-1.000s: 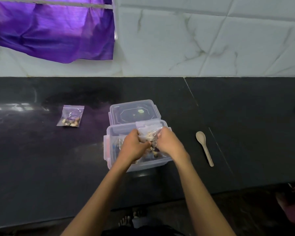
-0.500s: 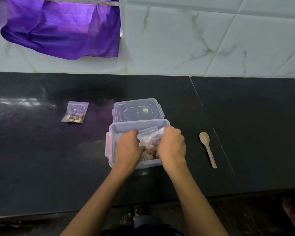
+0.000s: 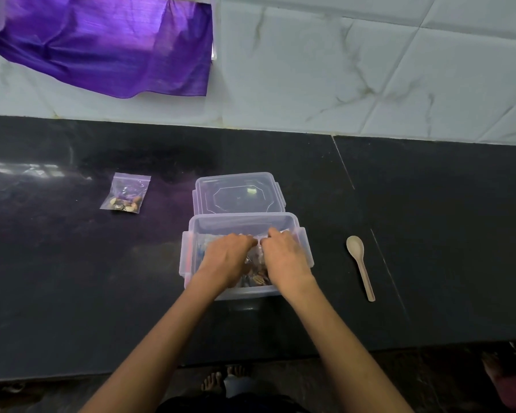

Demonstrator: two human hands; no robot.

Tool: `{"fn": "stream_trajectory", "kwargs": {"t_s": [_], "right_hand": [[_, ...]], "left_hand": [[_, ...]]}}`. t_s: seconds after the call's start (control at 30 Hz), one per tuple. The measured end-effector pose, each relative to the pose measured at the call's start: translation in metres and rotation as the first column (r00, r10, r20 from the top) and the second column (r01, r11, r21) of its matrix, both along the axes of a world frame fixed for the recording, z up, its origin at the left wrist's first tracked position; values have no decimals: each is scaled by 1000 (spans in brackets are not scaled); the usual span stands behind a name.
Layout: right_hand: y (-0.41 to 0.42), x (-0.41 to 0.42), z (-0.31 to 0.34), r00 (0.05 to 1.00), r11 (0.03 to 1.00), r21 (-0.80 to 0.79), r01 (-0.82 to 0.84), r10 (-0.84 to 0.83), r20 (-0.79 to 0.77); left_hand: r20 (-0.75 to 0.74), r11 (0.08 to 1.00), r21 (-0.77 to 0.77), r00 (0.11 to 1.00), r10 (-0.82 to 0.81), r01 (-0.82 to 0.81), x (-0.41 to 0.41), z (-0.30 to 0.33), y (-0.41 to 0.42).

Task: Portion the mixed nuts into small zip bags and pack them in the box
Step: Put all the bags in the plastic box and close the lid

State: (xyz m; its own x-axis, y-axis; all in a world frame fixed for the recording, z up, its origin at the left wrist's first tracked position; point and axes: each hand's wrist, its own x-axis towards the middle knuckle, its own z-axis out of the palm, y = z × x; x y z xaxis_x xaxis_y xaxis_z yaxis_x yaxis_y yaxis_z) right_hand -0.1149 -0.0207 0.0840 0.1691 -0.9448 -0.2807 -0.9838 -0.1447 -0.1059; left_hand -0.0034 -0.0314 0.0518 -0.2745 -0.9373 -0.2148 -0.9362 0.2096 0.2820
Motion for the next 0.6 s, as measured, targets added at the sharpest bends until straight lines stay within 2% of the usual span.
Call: {"fn": "stream_trajectory", "kwargs": {"t_s": [0.1,0.17,0.27,0.33,0.4,0.5,0.6], "right_hand": [[1,0,-1,994,999,0,-52,51,-93],[0,-1,3,995,998,11,-56,57,-82],[-3,-3,14,999,999,45,-30,28,44],[-9,0,26,989,998,62,0,-9,145],[-20,7,41,982,998,66,-13,0,188],[-39,28,60,949,998,21,-63,54,310],[-67,62,69,906,983,-69,-170,183,381]], "left_hand": [[-16,999,9,999,-37,37,1,-1,-1],[-65,999,30,998,-27,29,4,0,-2],[-233,999,39,972,23,-14,12,10,2],[-385,999,8,922,47,-47,20,25,4],[-461,995,-33,885,66,-91,31,46,4],[-498,962,-110,852,164,-250,59,69,0],[-544,825,-171,750,377,-539,94,73,-6]]}}
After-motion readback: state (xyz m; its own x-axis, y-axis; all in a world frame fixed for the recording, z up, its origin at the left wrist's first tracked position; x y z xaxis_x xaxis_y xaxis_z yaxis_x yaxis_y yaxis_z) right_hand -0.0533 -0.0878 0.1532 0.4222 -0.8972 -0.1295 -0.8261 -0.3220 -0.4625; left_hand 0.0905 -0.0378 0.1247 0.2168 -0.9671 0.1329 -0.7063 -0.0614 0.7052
